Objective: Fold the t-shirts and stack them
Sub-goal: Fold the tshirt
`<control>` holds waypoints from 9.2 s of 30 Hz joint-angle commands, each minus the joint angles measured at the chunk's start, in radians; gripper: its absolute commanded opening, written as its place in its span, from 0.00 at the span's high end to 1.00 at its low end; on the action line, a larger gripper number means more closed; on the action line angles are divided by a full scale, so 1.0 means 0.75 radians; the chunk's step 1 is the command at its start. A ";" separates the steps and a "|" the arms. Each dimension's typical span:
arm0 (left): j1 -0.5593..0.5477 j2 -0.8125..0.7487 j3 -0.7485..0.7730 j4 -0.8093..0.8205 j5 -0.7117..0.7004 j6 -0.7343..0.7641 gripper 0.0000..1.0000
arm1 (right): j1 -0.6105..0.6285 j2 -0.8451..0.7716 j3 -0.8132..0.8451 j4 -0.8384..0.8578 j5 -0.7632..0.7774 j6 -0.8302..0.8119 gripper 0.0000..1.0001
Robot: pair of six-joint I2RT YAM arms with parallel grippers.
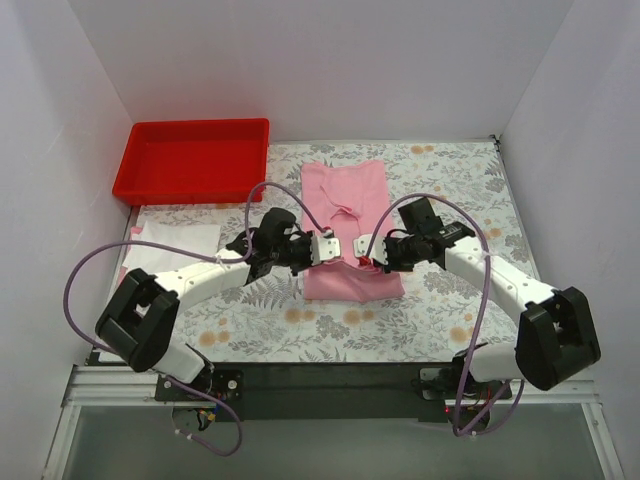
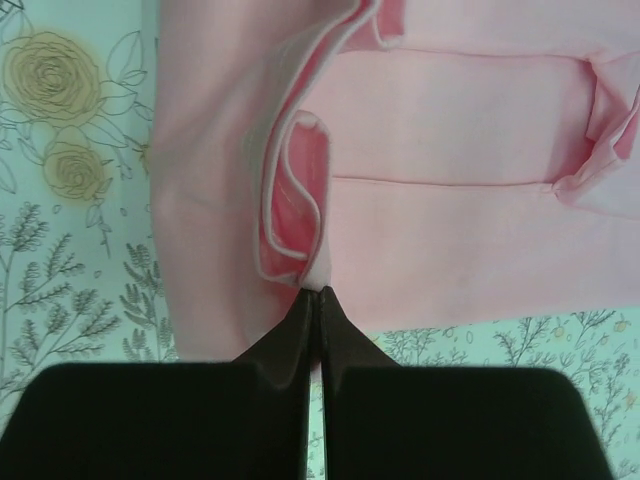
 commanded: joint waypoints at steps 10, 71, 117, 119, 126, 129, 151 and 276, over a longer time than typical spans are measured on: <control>0.216 0.346 0.327 0.159 0.115 0.183 1.00 | -0.163 0.402 0.365 0.091 -0.094 -0.184 0.99; 0.259 0.233 0.137 -0.013 0.221 0.109 0.55 | -0.037 0.322 0.100 0.097 -0.023 -0.027 0.64; 0.268 0.366 0.067 -0.094 0.119 0.377 0.90 | -0.067 0.463 0.045 0.185 0.051 -0.098 0.56; 0.268 0.371 0.067 -0.094 0.121 0.371 0.89 | -0.065 0.473 0.030 0.209 0.069 -0.096 0.61; 0.268 0.330 0.102 -0.137 0.150 0.340 1.00 | -0.069 0.461 0.053 0.181 0.088 -0.045 0.99; 0.282 0.301 0.161 -0.194 0.170 0.287 1.00 | -0.088 0.410 0.136 0.118 0.059 -0.002 0.99; 0.131 -0.200 0.274 -0.836 0.321 0.161 1.00 | -0.049 -0.166 0.141 -0.520 -0.104 0.006 0.99; -0.256 0.021 -0.092 0.186 0.097 -0.116 1.00 | -0.045 0.999 0.321 0.206 -1.215 1.338 0.94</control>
